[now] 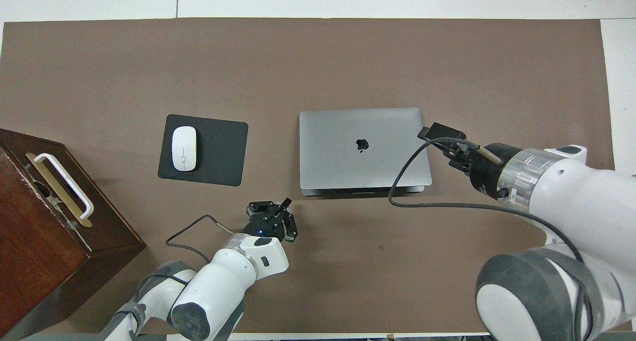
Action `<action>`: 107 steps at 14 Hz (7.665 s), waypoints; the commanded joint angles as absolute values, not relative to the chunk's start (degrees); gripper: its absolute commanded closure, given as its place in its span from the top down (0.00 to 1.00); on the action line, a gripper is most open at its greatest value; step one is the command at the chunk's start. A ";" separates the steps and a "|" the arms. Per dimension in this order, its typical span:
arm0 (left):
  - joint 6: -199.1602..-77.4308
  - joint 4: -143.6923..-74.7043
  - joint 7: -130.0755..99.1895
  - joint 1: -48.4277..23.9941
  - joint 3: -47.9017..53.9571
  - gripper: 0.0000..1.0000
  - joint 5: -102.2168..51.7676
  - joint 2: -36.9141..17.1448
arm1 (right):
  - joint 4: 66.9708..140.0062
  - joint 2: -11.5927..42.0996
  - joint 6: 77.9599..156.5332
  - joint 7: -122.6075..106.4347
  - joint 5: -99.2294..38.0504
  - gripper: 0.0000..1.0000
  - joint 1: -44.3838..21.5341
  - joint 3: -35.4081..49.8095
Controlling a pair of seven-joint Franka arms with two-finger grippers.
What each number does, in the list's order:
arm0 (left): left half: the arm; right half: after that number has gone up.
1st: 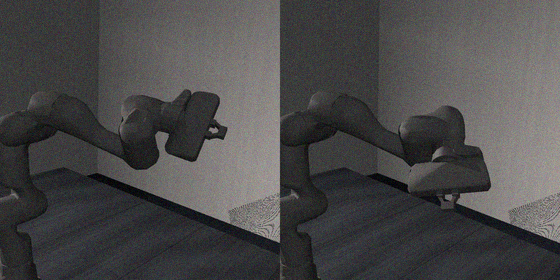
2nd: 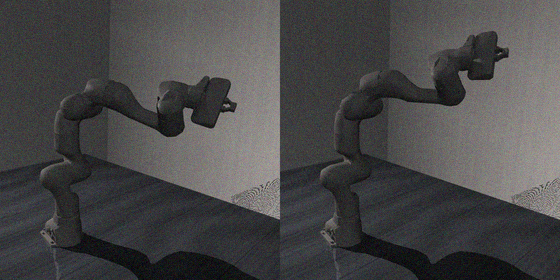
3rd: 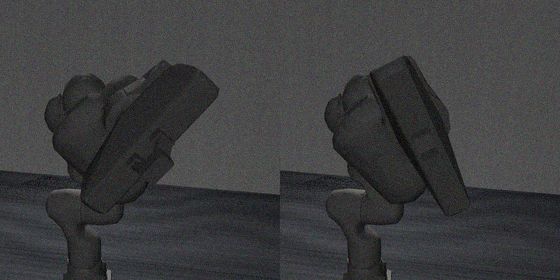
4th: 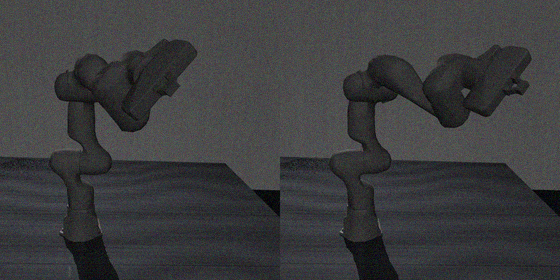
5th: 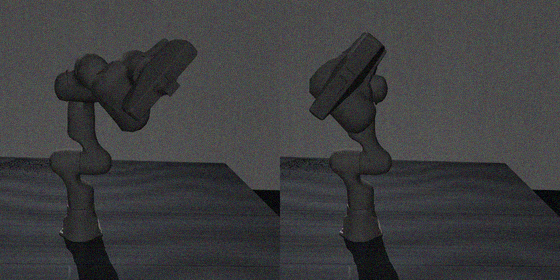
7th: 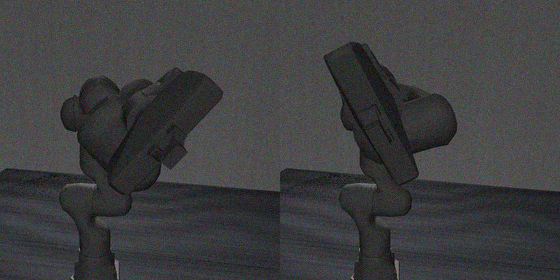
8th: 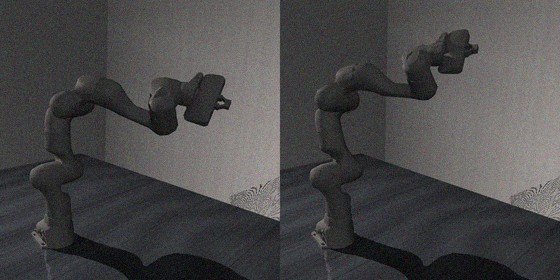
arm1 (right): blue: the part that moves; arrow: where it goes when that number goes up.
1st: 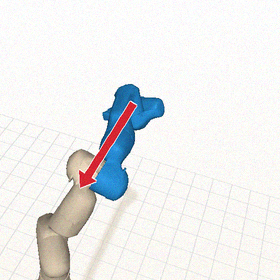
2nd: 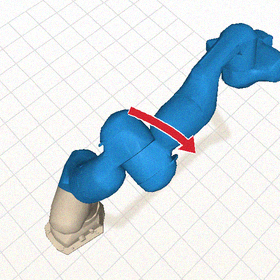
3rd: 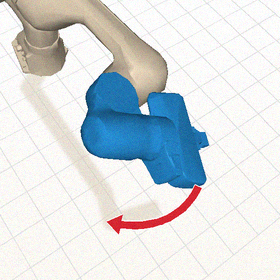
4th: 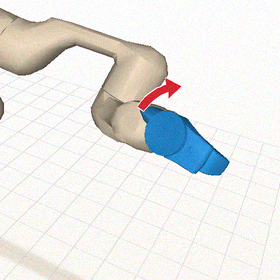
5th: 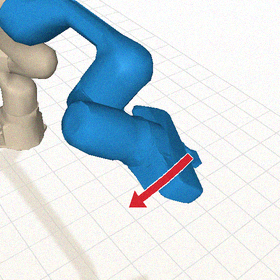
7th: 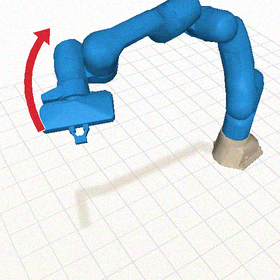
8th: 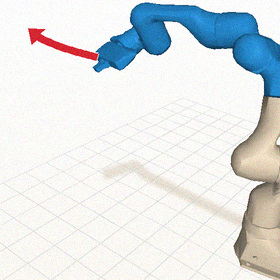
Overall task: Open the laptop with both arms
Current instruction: 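Press the left gripper on the laptop base while the right gripper approaches, then slide the right gripper under the laptop lid's front edge, then lift the laptop lid upward with the right gripper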
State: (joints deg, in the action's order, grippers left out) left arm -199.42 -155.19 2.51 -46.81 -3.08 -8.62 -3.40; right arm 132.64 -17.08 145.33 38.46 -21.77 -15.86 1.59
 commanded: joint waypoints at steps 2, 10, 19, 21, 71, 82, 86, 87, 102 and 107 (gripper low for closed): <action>-200.65 -151.71 2.55 -48.69 -3.96 0.00 -10.55 -7.02 | 138.60 -20.48 150.99 42.96 -25.04 1.00 -18.62 1.49; -200.65 -146.87 2.46 -48.25 -3.96 0.00 -10.55 -11.33 | 140.27 -20.83 153.02 53.35 -29.79 1.00 -21.09 1.58; -200.65 -142.91 2.37 -47.72 -4.13 0.00 -10.55 -15.81 | 140.89 -21.18 148.99 56.34 -30.06 1.00 -21.09 1.49; -200.74 -142.30 2.37 -47.72 -4.13 0.00 -10.55 -16.26 | 140.89 -21.36 146.88 54.59 -30.06 1.00 -21.09 1.58; -200.74 -142.21 2.64 -47.81 -4.22 0.00 -10.63 -17.84 | 146.07 -1.41 180.88 55.99 -40.60 1.00 -35.95 2.37; -200.74 -142.21 2.64 -47.81 -4.22 0.00 -10.63 -17.93 | 144.59 0.87 180.88 54.67 -40.69 1.00 -35.33 2.29; -200.74 -142.21 2.64 -47.81 -4.31 0.00 -10.63 -17.93 | 143.09 1.58 180.62 53.80 -40.69 1.00 -34.72 2.29; -200.74 -142.21 2.64 -47.81 -4.22 0.00 -10.63 -17.93 | 142.91 1.67 180.53 53.70 -40.69 1.00 -34.54 2.29; -200.74 -142.38 2.64 -47.81 -4.31 0.00 -10.63 -17.93 | 137.56 5.80 179.65 52.82 -40.87 1.00 -32.96 2.29; -200.74 -142.38 2.64 -47.81 -4.31 0.00 -10.63 -17.93 | 132.46 7.29 176.06 53.35 -42.36 1.00 -33.23 2.20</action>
State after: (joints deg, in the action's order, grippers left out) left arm -199.89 -143.01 2.37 -47.53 -4.05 -9.48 -15.45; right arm 136.19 5.50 178.22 54.49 -40.48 -34.01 1.91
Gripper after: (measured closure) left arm 0.991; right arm 0.000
